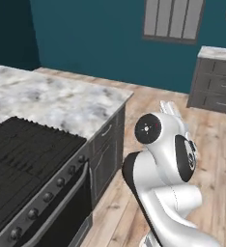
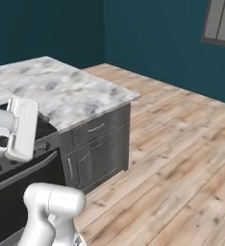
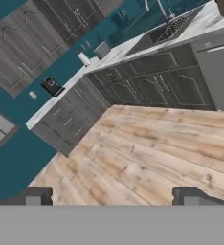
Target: Pick the kettle from the cabinet and place it on a stove burner. Then pick the pot from the counter and place it on another stove burner. Finally, turn both burners on.
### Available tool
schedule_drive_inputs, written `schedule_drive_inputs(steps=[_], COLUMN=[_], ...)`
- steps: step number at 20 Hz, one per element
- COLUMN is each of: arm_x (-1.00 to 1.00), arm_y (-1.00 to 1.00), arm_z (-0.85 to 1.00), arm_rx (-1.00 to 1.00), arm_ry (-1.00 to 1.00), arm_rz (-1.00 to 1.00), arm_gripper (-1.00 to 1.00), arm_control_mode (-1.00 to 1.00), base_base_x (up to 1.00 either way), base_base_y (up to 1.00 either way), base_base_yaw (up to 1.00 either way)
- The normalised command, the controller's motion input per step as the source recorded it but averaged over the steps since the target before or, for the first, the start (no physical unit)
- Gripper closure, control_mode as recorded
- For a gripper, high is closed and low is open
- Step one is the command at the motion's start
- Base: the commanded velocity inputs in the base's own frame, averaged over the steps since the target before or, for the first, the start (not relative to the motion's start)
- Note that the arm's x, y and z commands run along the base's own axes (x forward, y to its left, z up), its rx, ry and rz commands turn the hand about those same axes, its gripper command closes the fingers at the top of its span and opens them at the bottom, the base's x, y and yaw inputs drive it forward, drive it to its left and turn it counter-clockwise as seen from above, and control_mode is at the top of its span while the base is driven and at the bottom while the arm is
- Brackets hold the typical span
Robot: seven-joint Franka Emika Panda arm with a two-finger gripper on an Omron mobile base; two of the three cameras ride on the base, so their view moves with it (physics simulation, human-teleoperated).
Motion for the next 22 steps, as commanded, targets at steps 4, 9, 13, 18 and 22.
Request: schedule_drive_inputs(steps=[4,9,13,18,22], arm_x=[0.00,0.00,0.00,0.00,0.00], arm_y=[0.00,0.00,0.00,0.00,0.00], arm_z=[0.00,0.00,0.00,0.00,0.00], arm_rx=[0.00,0.00,0.00,0.00,0.00], arm_ry=[0.00,0.00,0.00,0.00,0.00], arm_rz=[0.00,0.00,0.00,0.00,0.00], arm_gripper=[-1.00,-1.00,-1.00,-1.00,-1.00], arm_control_mode=[1.00,1.00,1.00,1.00,1.00], base_base_x=[-0.01,-0.02,0.00,0.00,0.00], base_base_y=[0.00,0.00,0.00,0.00,0.00], base_base_yaw=[-0.50,-0.51,-0.51,-0.51,-0.51])
